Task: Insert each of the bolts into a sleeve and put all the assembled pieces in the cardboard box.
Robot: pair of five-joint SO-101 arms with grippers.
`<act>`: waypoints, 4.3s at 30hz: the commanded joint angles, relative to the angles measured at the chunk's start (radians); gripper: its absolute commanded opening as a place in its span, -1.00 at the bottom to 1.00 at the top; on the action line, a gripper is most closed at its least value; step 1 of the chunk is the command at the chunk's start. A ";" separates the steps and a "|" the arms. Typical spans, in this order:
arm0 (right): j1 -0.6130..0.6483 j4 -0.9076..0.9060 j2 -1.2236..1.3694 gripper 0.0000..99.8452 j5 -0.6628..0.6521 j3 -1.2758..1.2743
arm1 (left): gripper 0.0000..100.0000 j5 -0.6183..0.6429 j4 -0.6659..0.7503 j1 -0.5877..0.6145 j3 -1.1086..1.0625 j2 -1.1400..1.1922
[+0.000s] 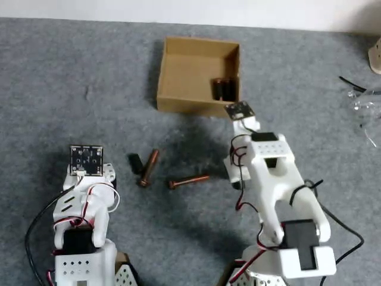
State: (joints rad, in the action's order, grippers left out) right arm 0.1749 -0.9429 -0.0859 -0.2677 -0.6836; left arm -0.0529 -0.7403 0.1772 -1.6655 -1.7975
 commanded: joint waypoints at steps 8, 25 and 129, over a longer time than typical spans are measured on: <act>-0.015 0.033 0.074 -0.98 -0.006 0.005 | -0.98 0.005 0.026 -0.002 0.016 -0.007; -0.018 -0.171 0.074 -0.79 -0.006 0.101 | -0.98 0.005 0.028 -0.002 0.016 -0.007; -0.180 0.159 -1.753 -0.99 0.170 -1.013 | -0.98 -0.542 -0.123 -0.340 0.466 0.351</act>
State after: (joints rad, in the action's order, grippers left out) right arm 0.0138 -0.8232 -1.8274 -0.1143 -1.6686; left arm -0.5209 -0.8569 -0.1097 -1.3403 -1.6195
